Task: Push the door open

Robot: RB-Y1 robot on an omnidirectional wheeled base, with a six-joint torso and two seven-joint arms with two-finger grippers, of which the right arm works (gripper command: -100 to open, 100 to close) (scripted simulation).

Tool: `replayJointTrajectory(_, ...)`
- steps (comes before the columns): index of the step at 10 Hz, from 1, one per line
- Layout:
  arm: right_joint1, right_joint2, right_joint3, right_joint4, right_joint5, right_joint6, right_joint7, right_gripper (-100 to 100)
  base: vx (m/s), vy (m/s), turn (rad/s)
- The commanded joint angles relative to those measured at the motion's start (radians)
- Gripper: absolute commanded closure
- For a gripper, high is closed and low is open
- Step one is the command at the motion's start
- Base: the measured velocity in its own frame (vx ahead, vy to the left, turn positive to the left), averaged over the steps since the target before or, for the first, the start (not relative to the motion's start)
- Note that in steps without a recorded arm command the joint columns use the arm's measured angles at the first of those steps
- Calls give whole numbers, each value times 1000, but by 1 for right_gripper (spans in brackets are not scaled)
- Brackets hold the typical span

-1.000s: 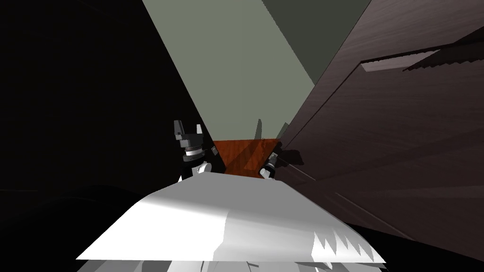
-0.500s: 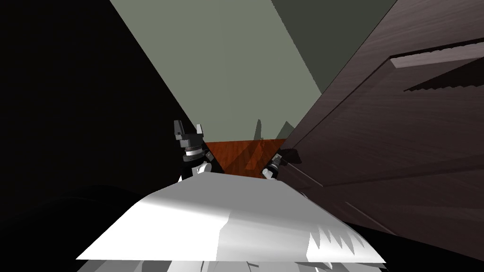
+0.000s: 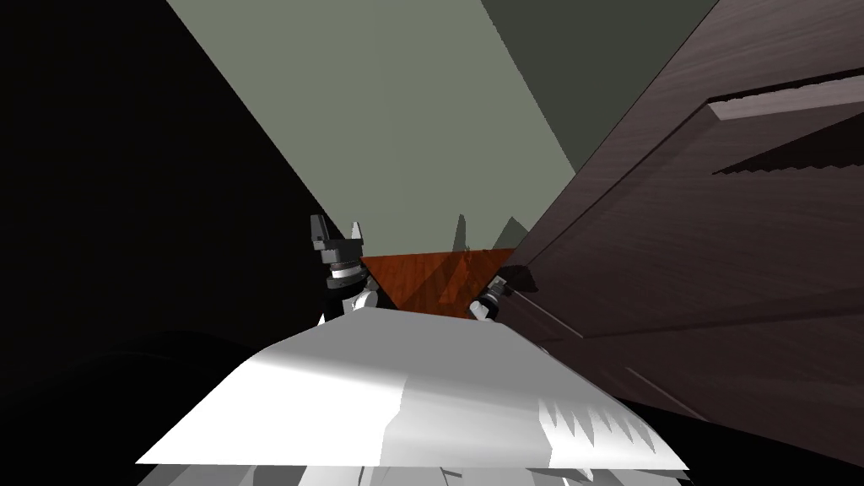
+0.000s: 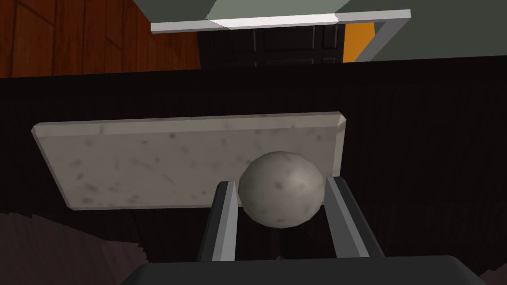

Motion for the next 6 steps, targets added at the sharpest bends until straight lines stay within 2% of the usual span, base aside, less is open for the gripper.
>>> replayJointTrajectory(1, 11, -2, -2, -30, -1, 8, 10, 100, 11, -8, 4)
replayJointTrajectory(3, 16, -10, -12, -34, -46, 6, 20, 100, 132, 8, -20)
replayJointTrajectory(4, 18, -3, -6, -22, -33, 6, 13, 100, 76, 7, -32)
replayJointTrajectory(5, 18, -9, -20, -20, -60, -9, 25, 100, 141, -44, -28)
replayJointTrajectory(6, 18, -10, -24, -20, -67, -12, 28, 100, 203, -79, -23)
